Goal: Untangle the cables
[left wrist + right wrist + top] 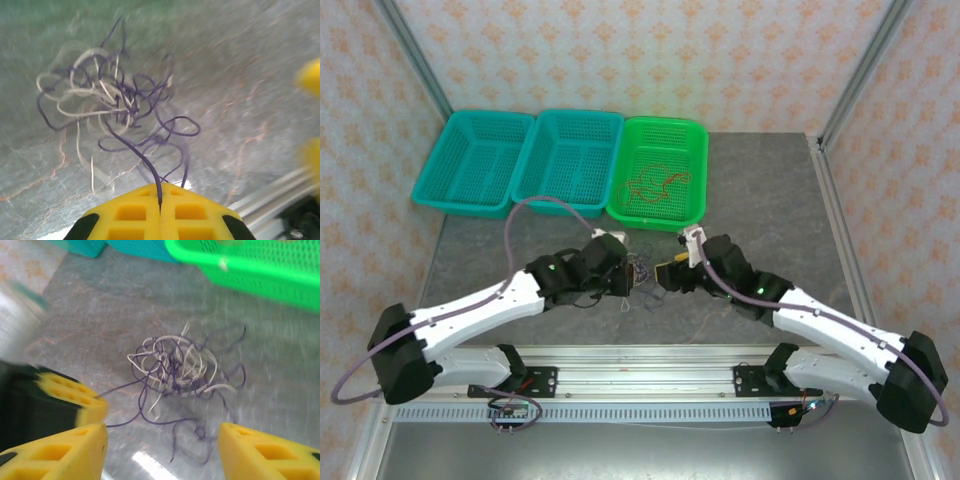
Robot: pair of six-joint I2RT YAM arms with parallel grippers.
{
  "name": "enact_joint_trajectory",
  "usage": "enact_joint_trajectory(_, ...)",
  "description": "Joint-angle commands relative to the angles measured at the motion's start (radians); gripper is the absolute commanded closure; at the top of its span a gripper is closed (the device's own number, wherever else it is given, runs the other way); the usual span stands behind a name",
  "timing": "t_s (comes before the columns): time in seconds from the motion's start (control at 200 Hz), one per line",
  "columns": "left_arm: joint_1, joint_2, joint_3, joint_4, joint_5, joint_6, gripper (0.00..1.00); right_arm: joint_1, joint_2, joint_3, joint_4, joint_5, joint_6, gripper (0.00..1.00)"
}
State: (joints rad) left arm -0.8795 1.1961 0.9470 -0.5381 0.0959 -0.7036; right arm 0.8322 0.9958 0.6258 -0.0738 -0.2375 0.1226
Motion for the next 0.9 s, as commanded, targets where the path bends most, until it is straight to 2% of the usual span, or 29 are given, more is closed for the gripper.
enact_joint_trajectory(0.0, 0.025, -0.05, 0.085, -0.161, -0.03, 0.067, 1.0, 0.033, 0.021, -0.08, 0.389, 0.042, -0.31, 0.29)
enact_joint_trajectory(0.09, 0.048, -0.072, 0.141, -0.204, -0.003, 0.081, 1.0, 0.047, 0.087, -0.101, 0.545, -0.049, -0.419, 0.25)
enact_joint_trajectory(0.235, 0.102, -0.11, 0.19, -0.219, 0.081, 0.068, 1.0, 0.05, 0.23, -0.098, 0.794, -0.207, -0.437, 0.23)
enact_joint_trajectory(0.43, 0.147, -0.144, 0.213, -0.191, 0.151, 0.052, 1.0, 0.082, 0.462, 0.068, 0.865, -0.362, -0.421, 0.29)
enact_joint_trajectory(0.49, 0.155, -0.145, 0.224, -0.191, 0.154, 0.052, 1.0, 0.092, 0.53, 0.118, 0.866, -0.367, -0.398, 0.3)
enact_joint_trajectory(0.566, 0.164, -0.156, 0.233, -0.183, 0.15, 0.042, 1.0, 0.113, 0.608, 0.159, 0.863, -0.292, -0.377, 0.38)
enact_joint_trajectory(0.611, 0.17, -0.17, 0.237, -0.178, 0.145, 0.034, 1.0, 0.131, 0.648, 0.174, 0.854, -0.199, -0.368, 0.47)
enact_joint_trajectory(0.666, 0.179, -0.193, 0.247, -0.174, 0.128, 0.025, 1.0, 0.142, 0.694, 0.181, 0.84, -0.079, -0.332, 0.52)
enact_joint_trajectory(0.781, 0.204, -0.268, 0.281, -0.179, 0.06, 0.036, 1.0, 0.142, 0.751, 0.149, 0.827, 0.216, -0.182, 0.52)
enact_joint_trajectory(0.896, 0.223, -0.36, 0.316, -0.177, -0.024, 0.101, 1.0, 0.142, 0.731, 0.088, 0.749, 0.39, -0.094, 0.47)
